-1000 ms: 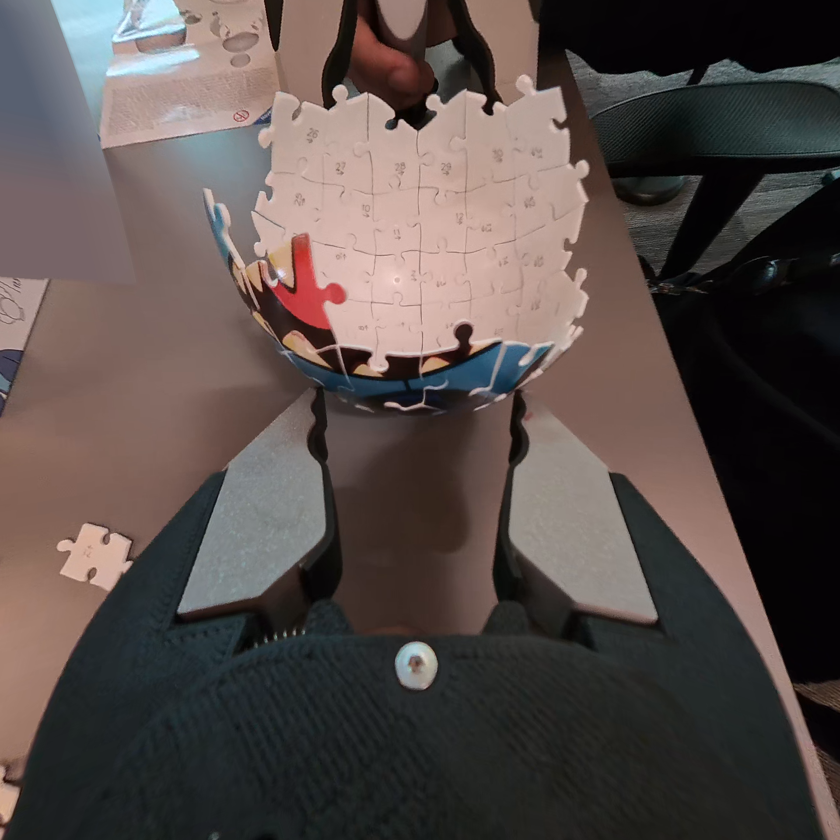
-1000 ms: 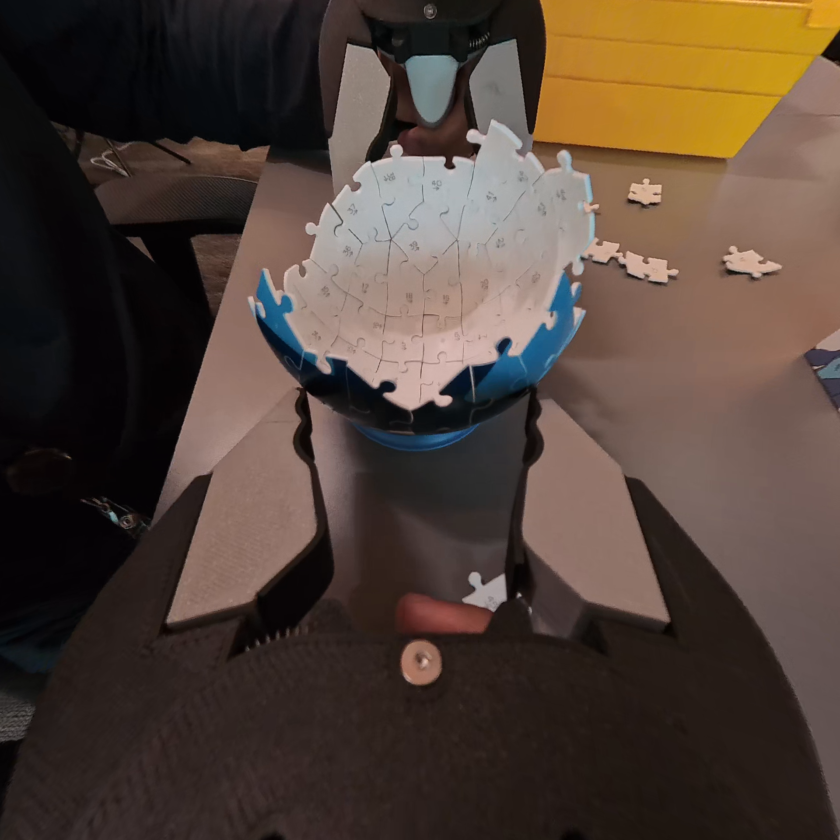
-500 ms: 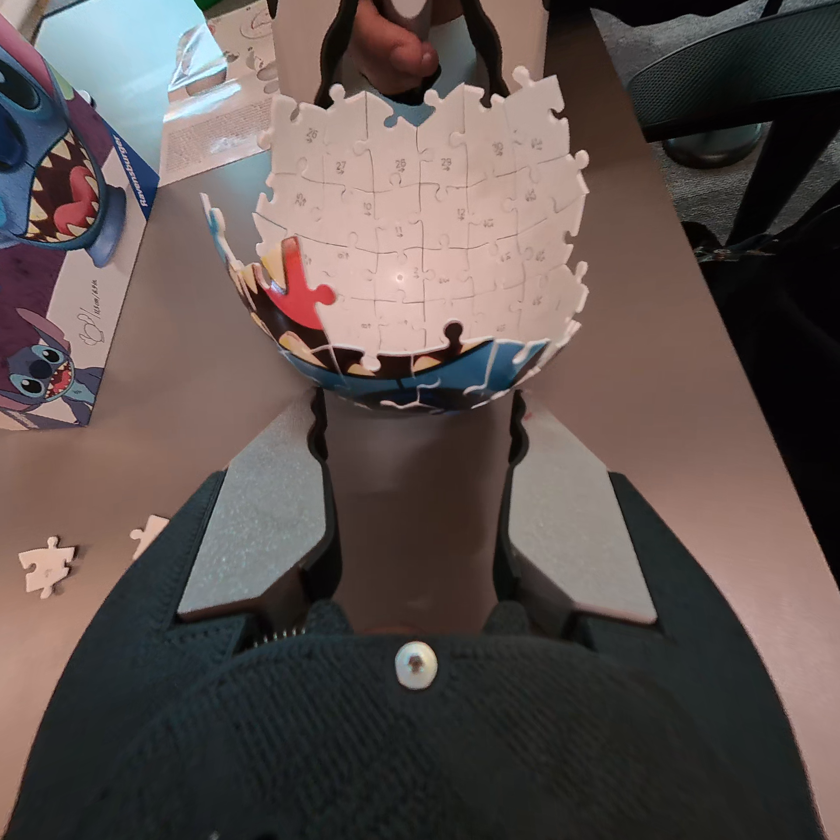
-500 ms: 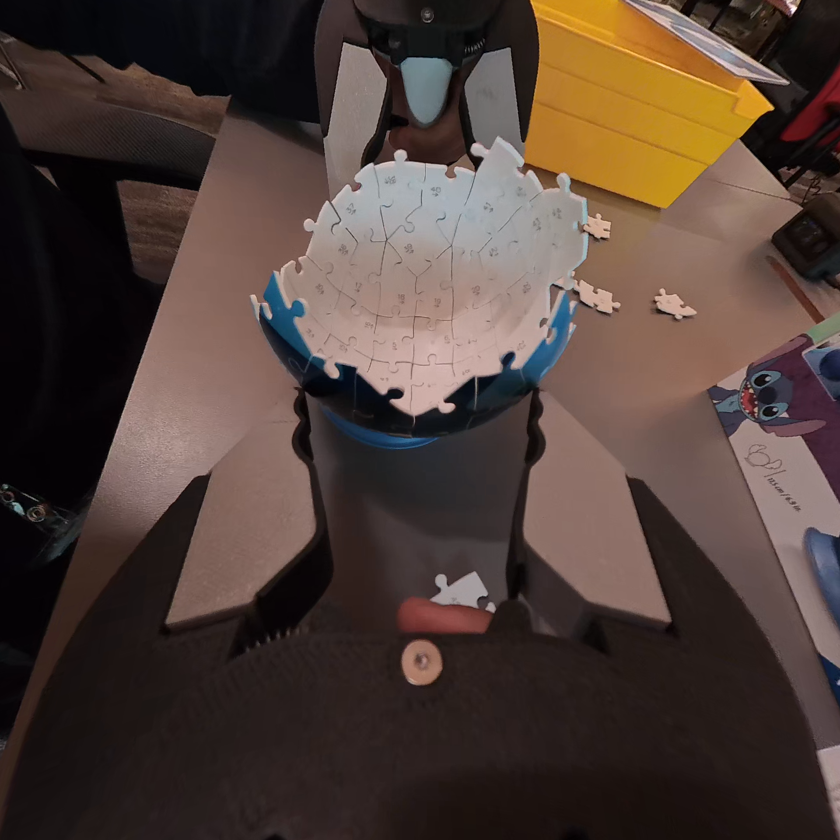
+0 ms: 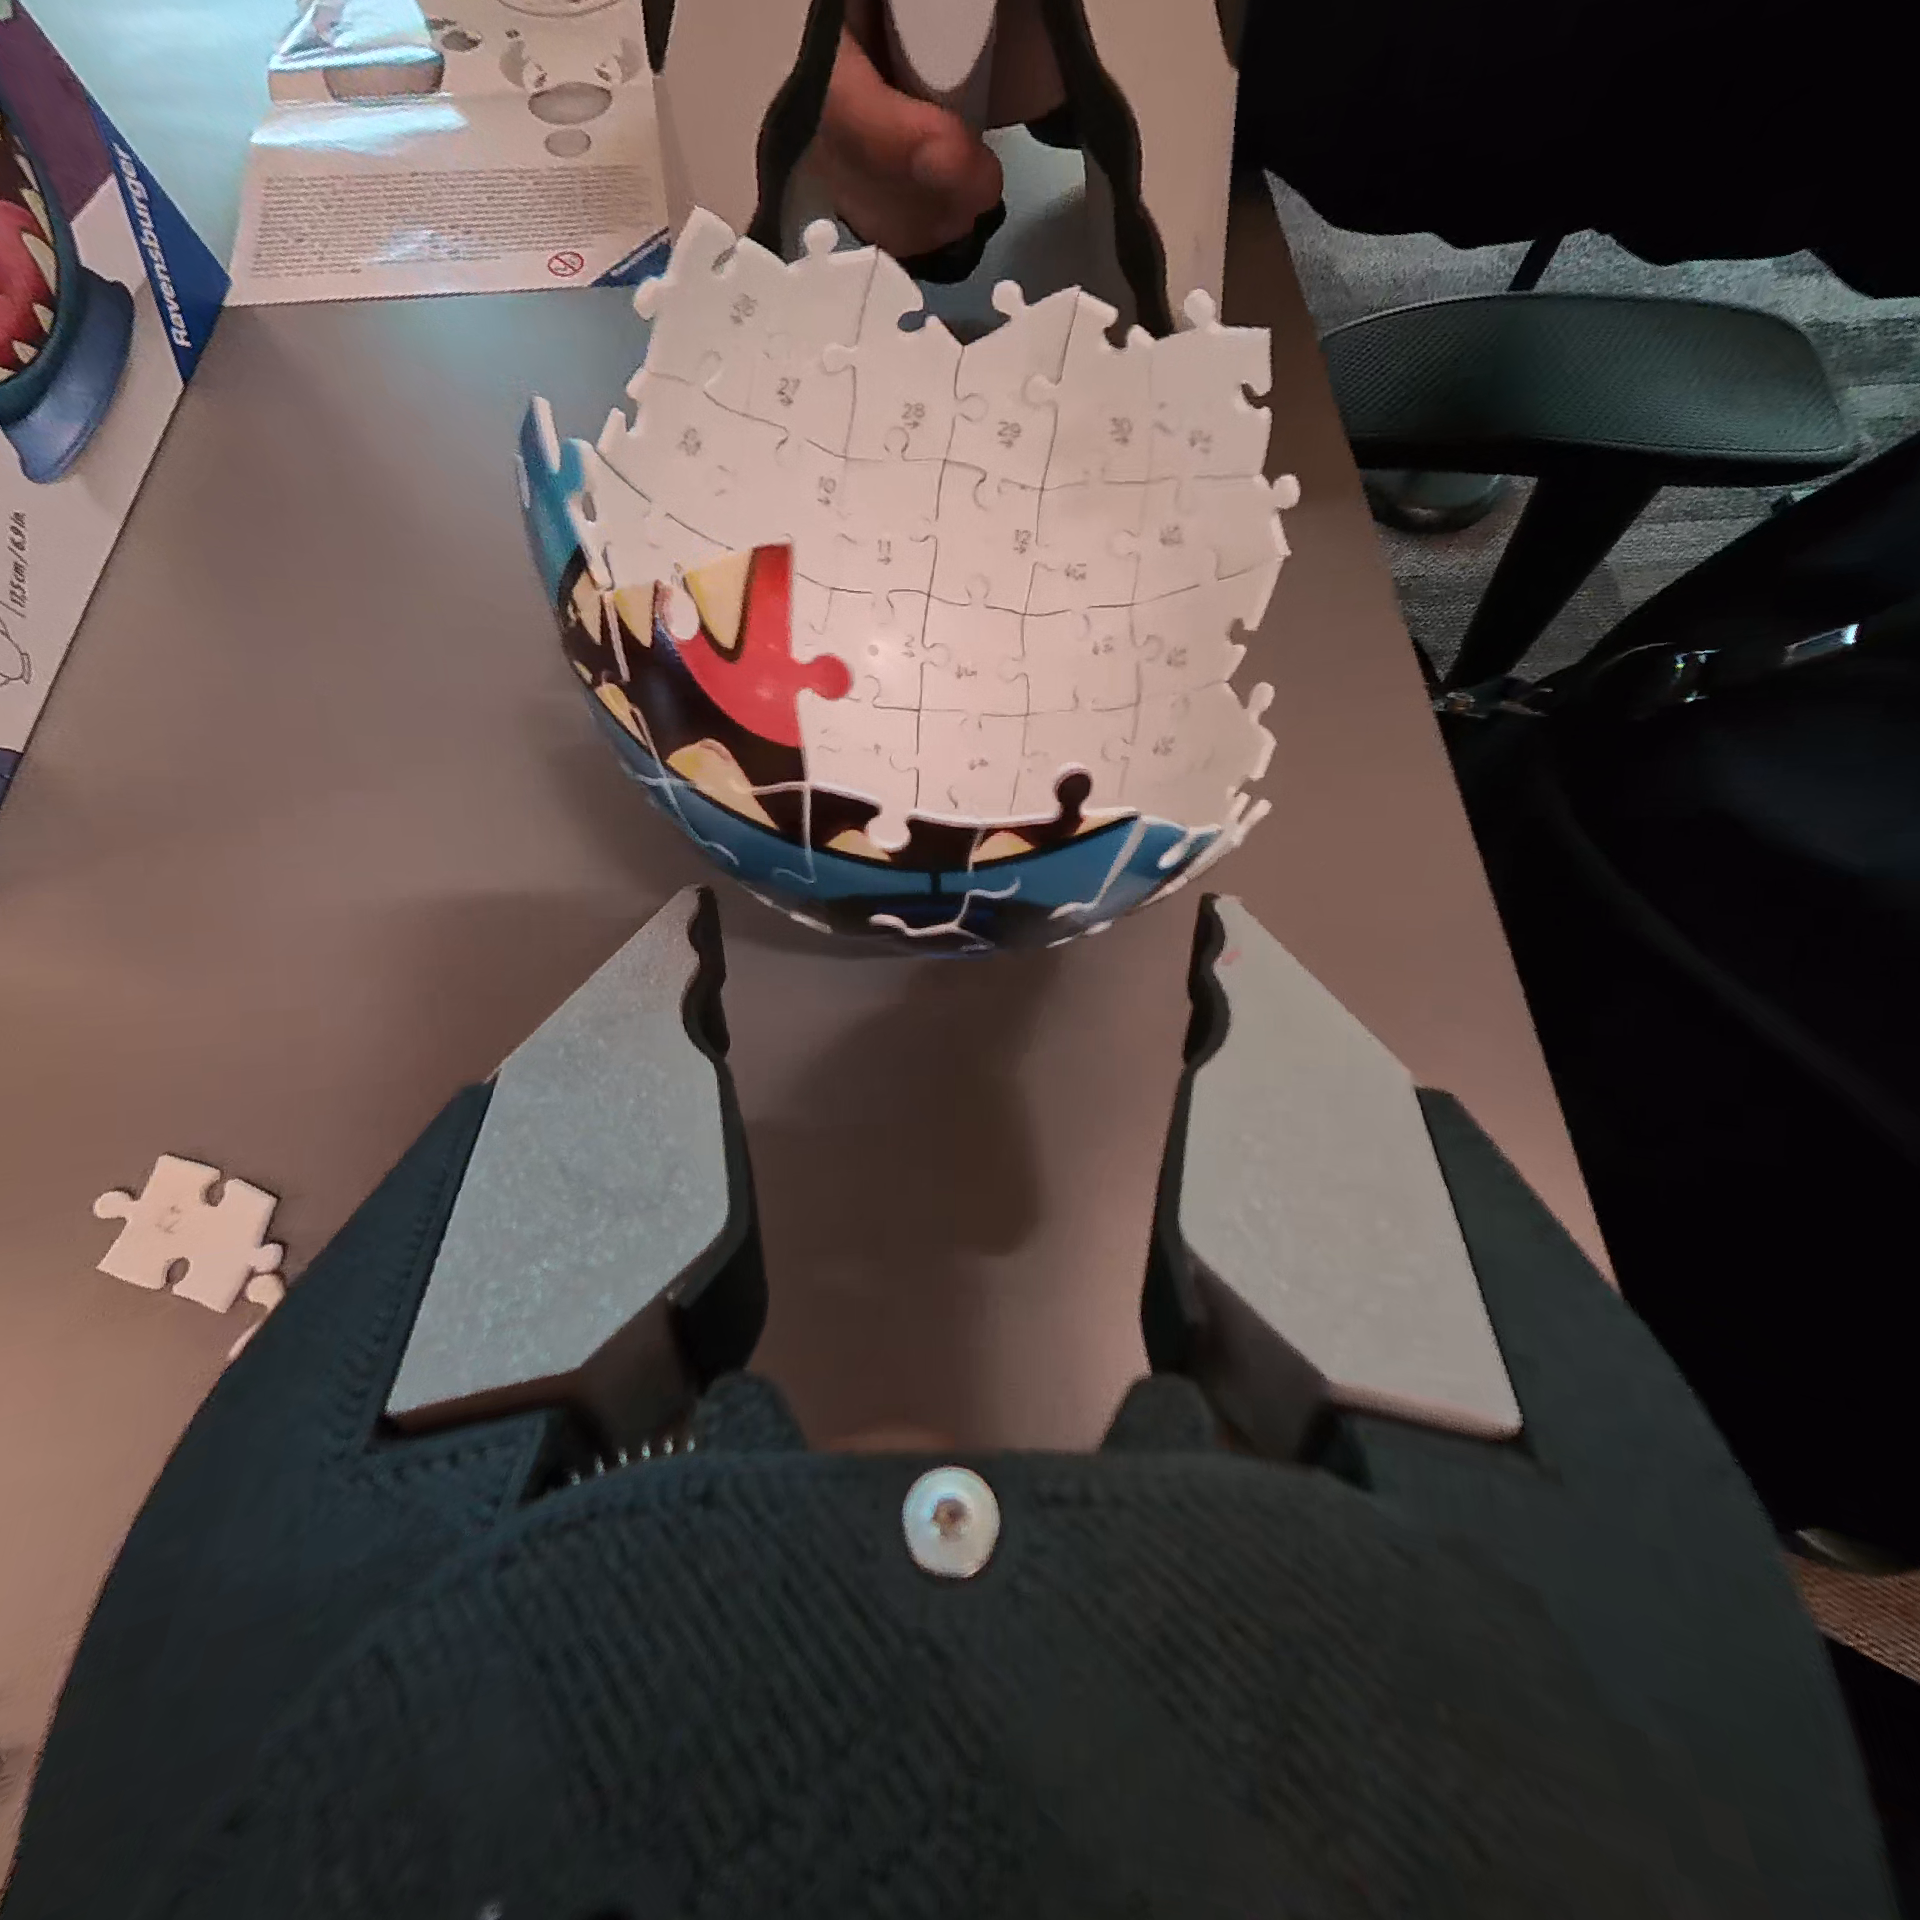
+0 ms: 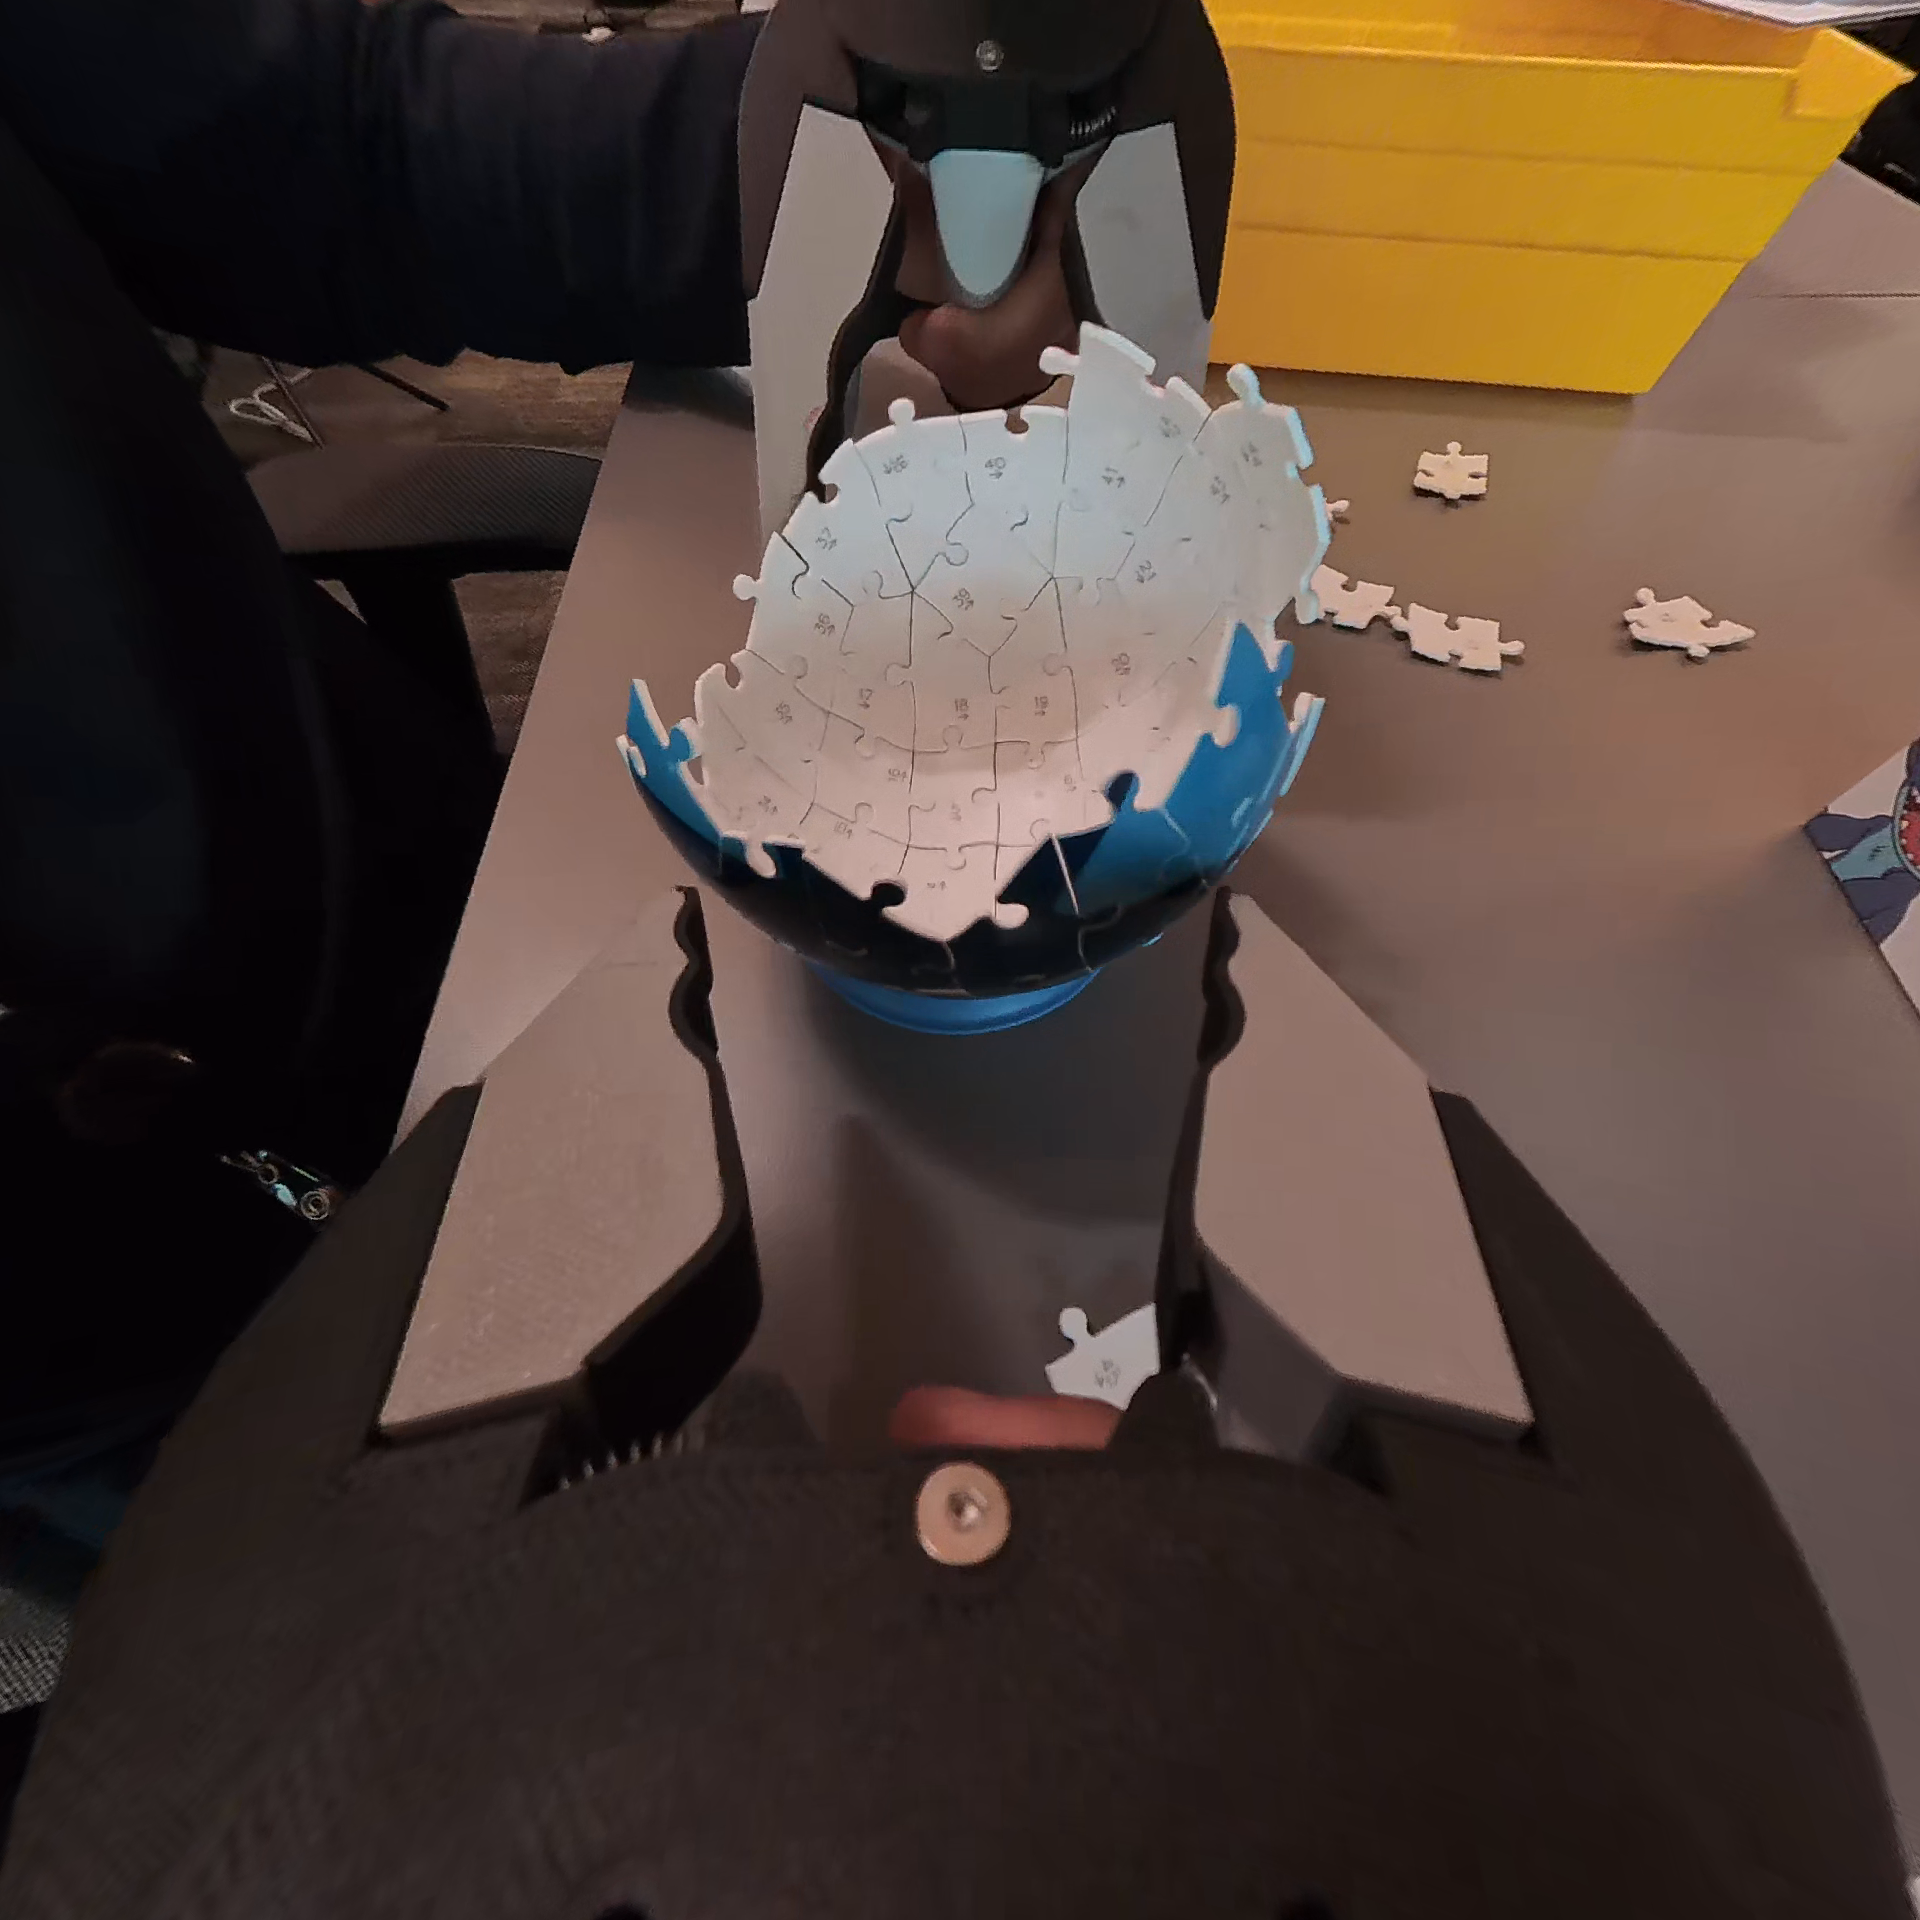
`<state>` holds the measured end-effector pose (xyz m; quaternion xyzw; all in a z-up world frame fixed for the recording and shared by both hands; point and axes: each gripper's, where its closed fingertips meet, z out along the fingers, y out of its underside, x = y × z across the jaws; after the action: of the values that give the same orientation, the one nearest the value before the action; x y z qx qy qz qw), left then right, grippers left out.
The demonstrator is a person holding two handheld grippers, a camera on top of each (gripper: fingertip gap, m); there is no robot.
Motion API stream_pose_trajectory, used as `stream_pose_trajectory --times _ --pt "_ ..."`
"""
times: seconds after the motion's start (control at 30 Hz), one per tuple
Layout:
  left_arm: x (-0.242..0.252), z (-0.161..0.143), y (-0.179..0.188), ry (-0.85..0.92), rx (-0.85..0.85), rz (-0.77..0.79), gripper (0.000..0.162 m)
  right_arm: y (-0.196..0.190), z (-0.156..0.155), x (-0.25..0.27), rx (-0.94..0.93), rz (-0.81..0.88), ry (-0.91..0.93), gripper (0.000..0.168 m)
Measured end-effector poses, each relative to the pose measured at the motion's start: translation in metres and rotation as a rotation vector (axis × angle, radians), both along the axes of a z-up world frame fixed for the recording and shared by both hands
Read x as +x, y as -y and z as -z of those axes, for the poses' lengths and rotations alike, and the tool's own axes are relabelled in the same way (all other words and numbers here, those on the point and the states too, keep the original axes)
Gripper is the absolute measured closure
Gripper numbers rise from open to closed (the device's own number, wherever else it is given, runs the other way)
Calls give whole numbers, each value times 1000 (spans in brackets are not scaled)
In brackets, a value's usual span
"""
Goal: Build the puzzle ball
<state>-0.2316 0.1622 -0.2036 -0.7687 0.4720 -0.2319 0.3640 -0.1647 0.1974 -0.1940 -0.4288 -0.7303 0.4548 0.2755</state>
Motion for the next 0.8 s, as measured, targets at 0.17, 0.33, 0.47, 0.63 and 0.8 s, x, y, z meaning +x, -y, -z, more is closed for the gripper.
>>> stream_pose_trajectory --times 0.17,0.33,0.47,0.63,0.8 --pt "1 3 -2 -59 64 15 79 -1 2 -3 42 -4 -9 76" --pt "0 4 -6 -93 117 15 80 -3 0 -4 97 -2 -36 74" --pt "-1 0 -10 -122 201 9 80 -5 -2 -4 157 5 -57 72" --pt "-3 -2 -12 -122 269 -1 82 -8 -4 -5 204 10 -56 72" --pt "-3 9 -6 -114 193 15 81 -7 0 -3 165 6 -25 73"
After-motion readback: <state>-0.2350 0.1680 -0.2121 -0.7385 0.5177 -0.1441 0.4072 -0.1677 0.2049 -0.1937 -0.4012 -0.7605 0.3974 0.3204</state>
